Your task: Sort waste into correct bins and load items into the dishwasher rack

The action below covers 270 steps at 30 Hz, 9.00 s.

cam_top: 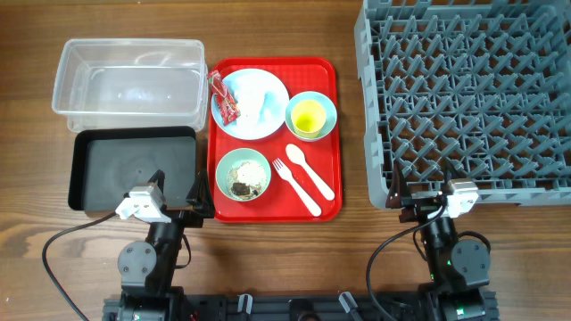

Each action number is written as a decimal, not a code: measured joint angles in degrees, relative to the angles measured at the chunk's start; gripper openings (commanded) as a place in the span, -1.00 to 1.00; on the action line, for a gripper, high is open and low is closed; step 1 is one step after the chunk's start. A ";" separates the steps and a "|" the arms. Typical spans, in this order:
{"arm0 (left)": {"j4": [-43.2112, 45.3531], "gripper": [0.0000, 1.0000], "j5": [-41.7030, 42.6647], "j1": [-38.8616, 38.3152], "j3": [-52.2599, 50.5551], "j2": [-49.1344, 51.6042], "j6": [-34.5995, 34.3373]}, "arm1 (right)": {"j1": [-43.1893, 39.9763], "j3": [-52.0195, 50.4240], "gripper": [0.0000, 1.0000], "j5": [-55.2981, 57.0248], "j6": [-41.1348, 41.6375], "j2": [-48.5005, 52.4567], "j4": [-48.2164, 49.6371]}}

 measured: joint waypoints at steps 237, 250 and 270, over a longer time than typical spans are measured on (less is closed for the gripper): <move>-47.93 0.99 55.34 -8.17 88.11 88.91 -0.66 | -19.58 71.60 -0.17 -14.88 7.78 66.79 -80.85; -48.52 0.99 51.84 -11.06 88.11 88.91 1.25 | -10.14 71.60 0.29 -11.21 8.17 78.95 -75.89; -53.83 0.89 24.35 -11.74 88.13 88.96 0.57 | -8.50 78.82 0.90 -23.78 8.92 67.19 -61.42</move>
